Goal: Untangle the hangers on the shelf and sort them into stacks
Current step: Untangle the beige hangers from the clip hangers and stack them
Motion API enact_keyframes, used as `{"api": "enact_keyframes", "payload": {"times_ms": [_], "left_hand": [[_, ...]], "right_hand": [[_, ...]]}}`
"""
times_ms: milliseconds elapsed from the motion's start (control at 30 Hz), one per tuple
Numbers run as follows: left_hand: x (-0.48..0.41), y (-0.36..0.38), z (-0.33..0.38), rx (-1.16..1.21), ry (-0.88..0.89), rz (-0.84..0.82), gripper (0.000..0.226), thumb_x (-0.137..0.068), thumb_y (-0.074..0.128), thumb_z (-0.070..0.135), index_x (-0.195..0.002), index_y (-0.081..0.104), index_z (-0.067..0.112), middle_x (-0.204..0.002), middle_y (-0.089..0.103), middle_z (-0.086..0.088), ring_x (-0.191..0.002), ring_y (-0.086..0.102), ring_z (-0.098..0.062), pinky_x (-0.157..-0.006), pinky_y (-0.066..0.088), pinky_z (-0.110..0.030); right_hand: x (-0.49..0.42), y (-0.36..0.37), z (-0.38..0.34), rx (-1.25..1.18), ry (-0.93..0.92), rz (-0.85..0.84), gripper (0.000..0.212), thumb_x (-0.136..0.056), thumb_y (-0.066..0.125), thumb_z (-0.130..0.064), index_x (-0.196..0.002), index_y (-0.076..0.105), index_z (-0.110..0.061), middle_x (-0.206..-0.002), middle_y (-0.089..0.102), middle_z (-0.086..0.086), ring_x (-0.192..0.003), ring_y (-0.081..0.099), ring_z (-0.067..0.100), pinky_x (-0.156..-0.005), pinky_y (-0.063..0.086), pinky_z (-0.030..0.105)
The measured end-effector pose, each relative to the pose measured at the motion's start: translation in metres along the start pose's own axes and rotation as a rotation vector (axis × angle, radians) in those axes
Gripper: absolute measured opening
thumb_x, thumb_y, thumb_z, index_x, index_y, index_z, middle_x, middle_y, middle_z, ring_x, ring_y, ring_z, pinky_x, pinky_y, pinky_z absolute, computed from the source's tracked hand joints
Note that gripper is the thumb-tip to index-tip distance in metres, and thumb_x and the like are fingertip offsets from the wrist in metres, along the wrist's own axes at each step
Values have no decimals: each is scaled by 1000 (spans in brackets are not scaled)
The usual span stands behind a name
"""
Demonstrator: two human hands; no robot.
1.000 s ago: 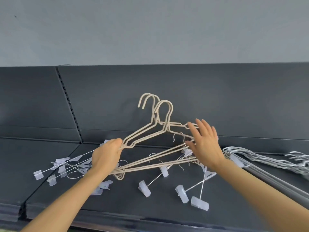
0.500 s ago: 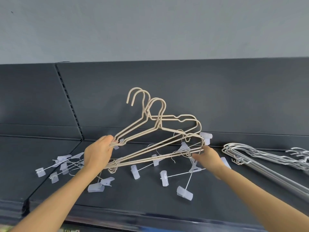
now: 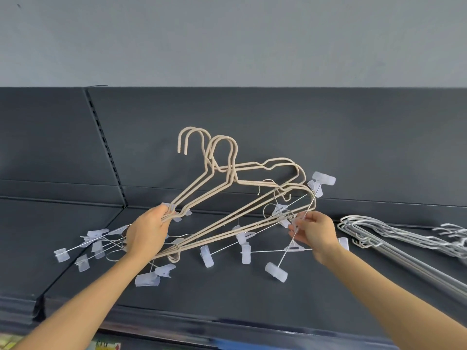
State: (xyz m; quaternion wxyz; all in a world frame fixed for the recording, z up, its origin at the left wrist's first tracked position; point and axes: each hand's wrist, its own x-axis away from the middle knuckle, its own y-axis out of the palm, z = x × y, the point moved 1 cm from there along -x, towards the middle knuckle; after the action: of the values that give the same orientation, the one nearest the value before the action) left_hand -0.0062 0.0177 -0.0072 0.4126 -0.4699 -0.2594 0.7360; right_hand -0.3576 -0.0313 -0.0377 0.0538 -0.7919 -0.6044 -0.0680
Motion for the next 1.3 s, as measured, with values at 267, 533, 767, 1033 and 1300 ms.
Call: {"api": "enact_keyframes", "payload": {"times_ms": [267,533,767,1033,1300], "left_hand": [[1,-1,2,9,-29,11,38,-97,51,20,-65,35,32,-56,41,12,-49,42,-10,-46,23,-26],[5,1,3,20,-14,-56,26,-96,52,28,-76,58,13,-61,48,3,-56,44,-21,-46,27,-29],[8,1,-5,-7,-57,-45,26,-95,53,24,-72,54,12,-61,51,0,-58,48,-25,-47,28,-29],[12,3,-8,9,-84,-18,31,-96,51,26,-69,50,10,-60,50,-1,-59,48,-28,-48,29,-30],[12,-8,6,79,-38,15,46,-95,52,21,-54,36,33,-53,43,6,-49,37,-11,-45,22,-27]], "right_hand": [[5,-2,0,-83,51,74,7,-87,55,9,-88,57,3,-88,62,19,-72,69,26,-68,59,38],[13,5,-2,-245,107,88,10,-91,48,9,-89,53,0,-98,60,21,-84,69,25,-72,58,37],[26,0,-2,-248,212,66,14,-90,45,13,-85,50,1,-90,60,21,-81,67,28,-66,58,38],[30,-22,19,-241,380,-18,7,-85,51,15,-89,57,12,-74,64,21,-62,69,28,-59,60,37],[30,-30,28,116,471,-62,20,-90,61,-10,-93,58,10,-64,65,22,-54,68,32,-43,55,32]]}}
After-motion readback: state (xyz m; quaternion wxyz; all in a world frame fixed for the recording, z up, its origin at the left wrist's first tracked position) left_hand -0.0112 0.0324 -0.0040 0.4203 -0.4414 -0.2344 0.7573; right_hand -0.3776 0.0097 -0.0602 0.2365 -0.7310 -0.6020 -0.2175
